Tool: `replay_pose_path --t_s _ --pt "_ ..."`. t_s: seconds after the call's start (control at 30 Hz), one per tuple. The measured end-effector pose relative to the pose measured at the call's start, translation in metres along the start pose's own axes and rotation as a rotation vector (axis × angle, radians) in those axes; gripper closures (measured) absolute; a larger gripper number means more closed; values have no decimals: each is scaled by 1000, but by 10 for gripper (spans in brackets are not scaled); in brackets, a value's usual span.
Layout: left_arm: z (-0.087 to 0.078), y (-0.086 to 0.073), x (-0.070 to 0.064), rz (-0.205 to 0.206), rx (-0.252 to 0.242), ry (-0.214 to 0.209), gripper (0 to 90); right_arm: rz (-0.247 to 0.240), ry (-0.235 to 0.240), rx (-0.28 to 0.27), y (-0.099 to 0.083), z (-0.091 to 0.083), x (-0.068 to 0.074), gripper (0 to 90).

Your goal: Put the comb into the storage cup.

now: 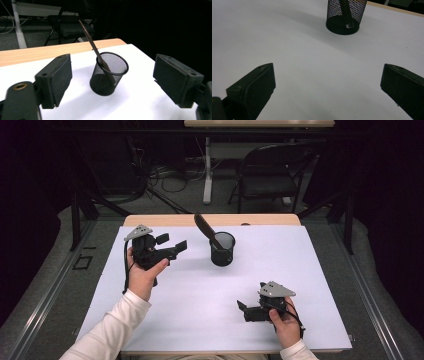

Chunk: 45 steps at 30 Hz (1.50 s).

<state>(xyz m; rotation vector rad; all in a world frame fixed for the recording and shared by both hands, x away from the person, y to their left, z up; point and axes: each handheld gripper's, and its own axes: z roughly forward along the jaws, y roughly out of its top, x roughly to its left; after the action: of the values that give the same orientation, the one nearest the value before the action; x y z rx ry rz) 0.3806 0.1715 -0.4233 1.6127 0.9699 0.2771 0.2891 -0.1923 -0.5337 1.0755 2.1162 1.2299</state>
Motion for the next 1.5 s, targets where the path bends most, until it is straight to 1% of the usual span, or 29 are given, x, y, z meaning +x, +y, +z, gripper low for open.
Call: replay_pose_path --t_s 0.03,0.07,0.1,0.17,0.23,0.33,0.37,0.57,0.63,0.8,1.07,1.17,1.23,1.4,1.5 --pt "-3 -1 0 -4 -2 -14 159 0 0 0 0 0 0 0" --pt "-5 -2 -1 0 -4 -20 159 -2 0 -1 0 0 0 0" --pt "-7 -4 -1 14 1 -21 159 -3 -1 -1 0 0 0 0" --pt "-11 -6 -2 20 5 -30 159 -1 0 0 0 0 0 0" --pt "-16 -10 -3 35 6 -53 159 -1 -2 0 0 0 0 0" --pt "-21 -14 -4 45 5 -74 159 -2 -2 0 0 0 0 0" --pt "-24 -16 -4 57 10 -80 159 -2 -1 0 0 0 0 0" --pt "-31 -27 -7 80 15 -81 158 -3 -1 -1 0 0 0 0" --pt "-33 -31 -8 96 23 -72 158 -3 0 -2 0 0 0 0" --pt "-39 -46 -10 128 30 -72 158 -3 0 -3 0 0 0 0" --pt "-54 -66 -10 161 55 -65 159 -3 0 -2 0 0 1 0" --pt "-60 -72 -8 156 55 -72 159 -2 0 -3 0 0 1 0" --pt "-64 -76 -7 147 57 -70 159 -3 0 0 0 0 1 0" --pt "-75 -85 -1 150 42 -70 159 -2 1 -1 0 0 1 0" --pt "-81 -93 3 142 37 -68 159 -4 1 0 0 0 1 0"
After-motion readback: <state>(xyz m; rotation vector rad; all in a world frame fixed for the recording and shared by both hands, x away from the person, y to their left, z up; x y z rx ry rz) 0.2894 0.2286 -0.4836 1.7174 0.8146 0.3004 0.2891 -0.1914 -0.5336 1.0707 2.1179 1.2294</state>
